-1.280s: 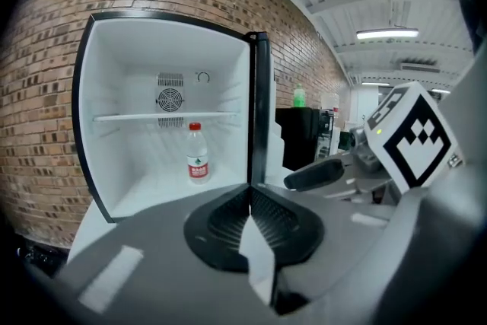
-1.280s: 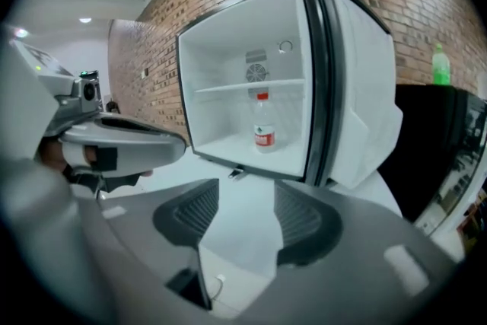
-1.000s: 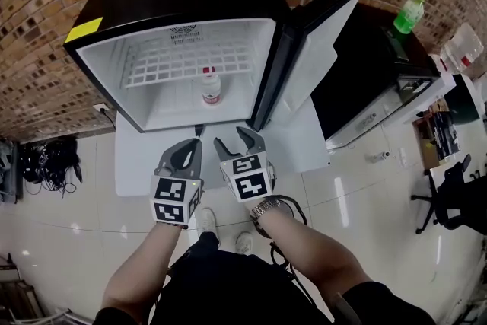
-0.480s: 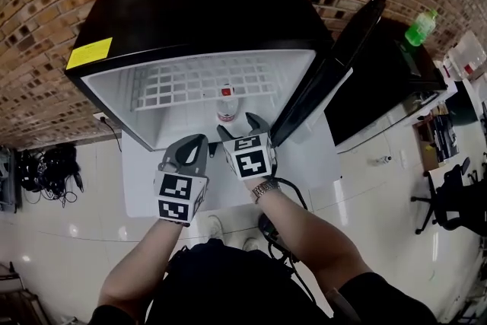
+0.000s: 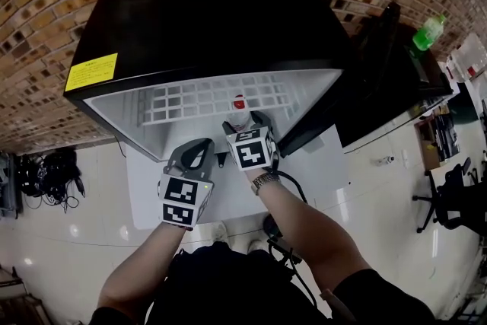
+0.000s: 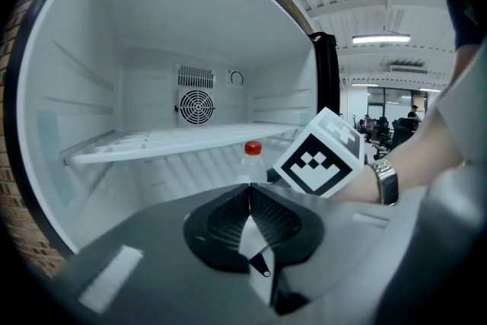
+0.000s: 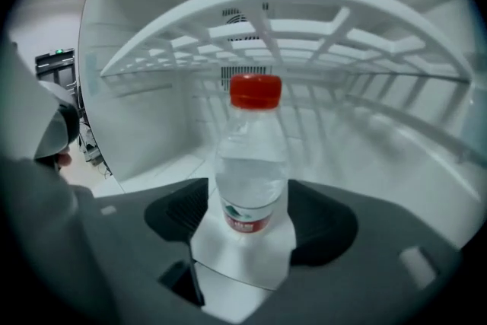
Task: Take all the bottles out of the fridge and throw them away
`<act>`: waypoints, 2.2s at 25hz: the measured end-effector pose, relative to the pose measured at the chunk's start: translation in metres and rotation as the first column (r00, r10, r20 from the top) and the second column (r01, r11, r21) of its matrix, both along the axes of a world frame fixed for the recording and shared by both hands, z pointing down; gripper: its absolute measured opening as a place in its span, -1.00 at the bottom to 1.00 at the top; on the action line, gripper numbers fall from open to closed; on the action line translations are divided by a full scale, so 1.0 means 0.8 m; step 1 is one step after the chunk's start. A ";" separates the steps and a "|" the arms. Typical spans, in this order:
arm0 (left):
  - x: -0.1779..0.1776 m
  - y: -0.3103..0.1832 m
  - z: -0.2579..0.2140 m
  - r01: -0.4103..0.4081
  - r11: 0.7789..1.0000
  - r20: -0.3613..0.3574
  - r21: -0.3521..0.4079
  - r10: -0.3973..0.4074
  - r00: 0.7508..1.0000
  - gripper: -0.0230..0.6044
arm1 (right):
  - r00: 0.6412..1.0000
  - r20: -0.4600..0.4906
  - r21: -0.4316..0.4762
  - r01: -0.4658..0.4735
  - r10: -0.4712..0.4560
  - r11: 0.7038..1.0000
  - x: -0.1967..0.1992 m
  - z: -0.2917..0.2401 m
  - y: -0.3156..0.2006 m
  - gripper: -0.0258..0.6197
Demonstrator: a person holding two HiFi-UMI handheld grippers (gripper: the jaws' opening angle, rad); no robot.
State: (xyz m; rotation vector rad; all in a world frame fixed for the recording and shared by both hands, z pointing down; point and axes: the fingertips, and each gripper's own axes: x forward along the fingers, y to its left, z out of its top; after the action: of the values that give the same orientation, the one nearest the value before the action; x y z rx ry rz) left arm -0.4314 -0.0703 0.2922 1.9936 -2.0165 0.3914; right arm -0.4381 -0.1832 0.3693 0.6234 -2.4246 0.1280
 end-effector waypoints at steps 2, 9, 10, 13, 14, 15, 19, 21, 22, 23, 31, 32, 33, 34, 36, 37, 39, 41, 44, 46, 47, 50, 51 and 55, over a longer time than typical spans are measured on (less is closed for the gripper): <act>-0.004 -0.001 0.002 -0.003 1.000 -0.002 -0.004 0.003 1.000 -0.92 | 1.000 -0.008 0.002 -0.001 0.001 1.000 -0.005 0.004 -0.005 0.06; -0.007 -0.002 0.005 -0.003 1.000 -0.004 -0.007 0.003 1.000 -0.92 | 1.000 -0.011 0.023 0.003 -0.003 1.000 -0.012 0.004 -0.014 0.04; -0.006 -0.001 0.005 -0.002 1.000 -0.004 -0.008 0.002 1.000 -0.91 | 1.000 -0.006 0.023 0.000 0.000 1.000 -0.010 0.004 -0.013 0.04; -0.003 0.004 0.009 0.003 1.000 -0.005 -0.016 -0.003 1.000 -0.92 | 1.000 0.004 0.016 0.000 0.000 1.000 0.001 0.003 -0.003 0.02; 0.000 0.005 0.010 0.006 1.000 -0.006 -0.019 -0.006 1.000 -0.92 | 1.000 0.007 0.009 0.003 -0.003 1.000 0.006 0.003 0.001 0.02; 0.003 0.006 0.011 0.008 1.000 -0.006 -0.022 -0.008 1.000 -0.92 | 1.000 0.010 0.000 0.005 -0.005 1.000 0.011 0.003 0.007 0.02; 0.024 0.009 0.013 0.006 1.000 0.000 -0.031 -0.006 1.000 -0.92 | 0.999 0.028 -0.027 0.017 -0.016 1.000 0.042 0.002 0.033 0.01; 0.038 0.011 0.014 0.003 0.999 0.002 -0.034 -0.003 1.000 -0.92 | 0.999 0.034 -0.037 0.024 -0.022 0.999 0.061 0.001 0.047 0.01; 0.046 0.011 0.014 0.002 0.999 0.003 -0.035 -0.002 1.000 -0.92 | 0.999 0.038 -0.040 0.028 -0.026 0.999 0.070 0.000 0.053 0.01; 0.055 0.011 0.014 0.000 0.999 0.004 -0.035 0.001 1.000 -0.92 | 0.999 0.042 -0.043 0.031 -0.029 0.999 0.080 -0.001 0.059 0.01; 0.145 0.016 0.018 -0.040 0.999 0.004 -0.029 0.041 0.999 -0.92 | 0.995 0.090 -0.058 0.038 -0.033 0.998 0.178 -0.021 0.100 0.01; 0.159 0.017 0.020 -0.050 0.998 0.004 -0.031 0.050 0.999 -0.92 | 0.995 0.095 -0.059 0.034 -0.028 0.998 0.193 -0.023 0.104 0.01; 0.175 0.018 0.024 -0.063 0.997 0.003 -0.035 0.063 0.998 -0.92 | 0.995 0.097 -0.061 0.028 -0.022 0.998 0.210 -0.024 0.108 0.01; 0.193 0.019 0.028 -0.078 0.996 0.001 -0.040 0.078 0.997 -0.92 | 0.995 0.098 -0.063 0.021 -0.015 0.998 0.228 -0.023 0.112 0.01; 0.228 0.023 0.037 -0.105 0.993 0.000 -0.052 0.105 0.994 -0.92 | 0.995 0.096 -0.067 0.007 -0.001 0.998 0.264 -0.020 0.120 0.01; 0.244 0.024 0.040 -0.118 0.991 0.001 -0.057 0.118 0.993 -0.92 | 0.996 0.094 -0.069 -0.001 0.007 0.998 0.283 -0.019 0.124 0.01; 0.277 0.026 0.047 -0.144 0.987 0.007 -0.064 0.145 0.989 -0.92 | 0.996 0.090 -0.075 -0.021 0.028 0.997 0.320 -0.015 0.129 0.00; 0.313 0.025 0.057 -0.178 0.981 0.009 -0.082 0.179 0.984 -0.92 | 0.995 0.086 -0.081 -0.045 0.052 0.996 0.359 -0.009 0.131 0.00; 0.368 0.023 0.075 -0.227 0.967 0.005 -0.117 0.229 0.973 -0.91 | 0.993 0.076 -0.101 -0.080 0.088 0.992 0.417 0.005 0.135 0.00; 0.403 0.022 0.090 -0.268 0.953 0.002 -0.142 0.271 0.963 -0.91 | 0.992 0.065 -0.117 -0.104 0.112 0.988 0.451 0.021 0.136 0.00; 0.420 0.023 0.098 -0.290 0.944 0.001 -0.155 0.293 0.956 -0.92 | 0.990 0.057 -0.128 -0.118 0.126 0.985 0.467 0.031 0.139 0.00; 0.460 0.028 0.125 -0.349 0.916 -0.009 -0.198 0.354 0.935 -0.92 | 0.984 0.031 -0.180 -0.168 0.177 0.969 0.508 0.064 0.152 0.00; 0.470 0.028 0.135 -0.364 0.907 -0.017 -0.212 0.369 0.929 -0.92 | 0.981 0.022 -0.198 -0.185 0.193 0.962 0.519 0.076 0.155 0.00; 0.501 0.031 0.184 -0.417 0.866 -0.049 -0.275 0.421 0.906 -0.91 | 0.968 -0.017 -0.257 -0.245 0.249 0.935 0.557 0.128 0.165 0.00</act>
State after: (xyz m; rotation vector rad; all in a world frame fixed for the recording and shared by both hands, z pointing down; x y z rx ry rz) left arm -0.0303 -0.0453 0.4393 2.2305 -1.4165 0.7385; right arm 0.0079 -0.0511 0.4719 0.8054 -2.2825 0.5454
